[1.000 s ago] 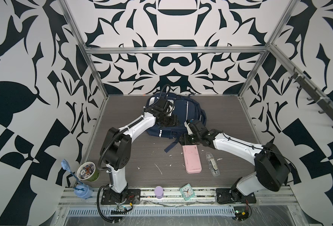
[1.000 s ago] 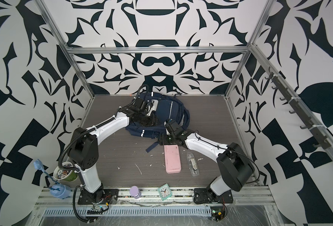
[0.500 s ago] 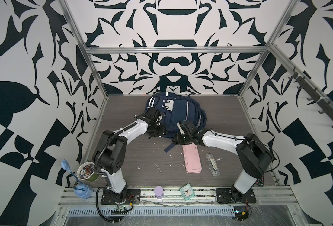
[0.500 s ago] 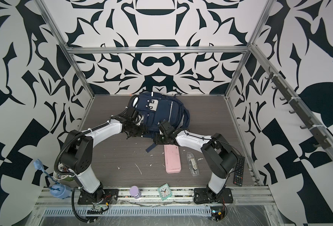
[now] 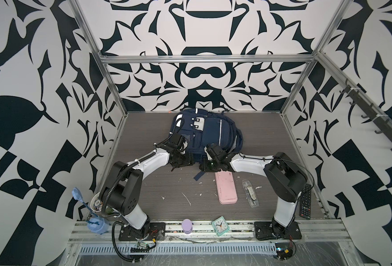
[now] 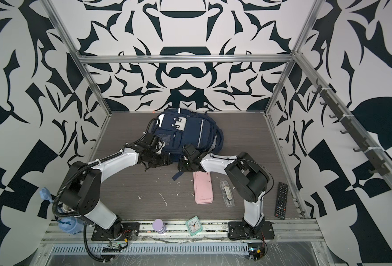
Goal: Pack books, pencil case, and school supplies into a backpack
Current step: Zip the student bag at the top-center of the table.
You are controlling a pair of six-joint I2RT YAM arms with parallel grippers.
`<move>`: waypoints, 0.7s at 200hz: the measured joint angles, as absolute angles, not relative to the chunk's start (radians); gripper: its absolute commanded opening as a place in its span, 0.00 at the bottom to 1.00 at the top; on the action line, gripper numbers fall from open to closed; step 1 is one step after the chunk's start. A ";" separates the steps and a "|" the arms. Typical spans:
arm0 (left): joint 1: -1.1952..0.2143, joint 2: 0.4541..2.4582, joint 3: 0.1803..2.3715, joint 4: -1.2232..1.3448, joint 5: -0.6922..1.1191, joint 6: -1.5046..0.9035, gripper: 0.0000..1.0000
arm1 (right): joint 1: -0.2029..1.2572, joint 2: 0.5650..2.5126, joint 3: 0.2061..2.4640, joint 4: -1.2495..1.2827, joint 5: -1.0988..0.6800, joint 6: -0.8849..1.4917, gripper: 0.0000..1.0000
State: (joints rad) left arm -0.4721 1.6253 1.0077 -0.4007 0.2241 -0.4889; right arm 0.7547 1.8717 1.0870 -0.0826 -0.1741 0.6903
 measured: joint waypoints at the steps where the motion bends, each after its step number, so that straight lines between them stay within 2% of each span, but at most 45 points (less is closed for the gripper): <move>1: -0.471 1.625 1.007 -0.400 0.224 -0.490 0.65 | 0.755 1.872 1.087 -0.083 -0.174 0.690 0.44; 61: -0.434 1.676 1.003 -0.319 0.250 -0.533 0.66 | 0.755 1.880 1.118 -0.080 -0.156 0.697 0.42; 83: -0.432 1.716 1.007 -0.303 0.269 -0.553 0.64 | 0.755 1.880 1.119 -0.080 -0.148 0.698 0.41; 122: -0.432 1.745 1.024 -0.293 0.283 -0.578 0.51 | 0.755 1.880 1.120 -0.081 -0.136 0.699 0.41; 140: -0.432 1.745 1.039 -0.290 0.284 -0.585 0.38 | 0.755 1.887 1.127 -0.081 -0.136 0.700 0.41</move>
State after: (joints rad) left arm -0.4320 1.7447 1.0389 -0.2901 0.2844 -0.5846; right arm 0.7547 1.8866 1.1271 -0.0811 -0.1360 0.6998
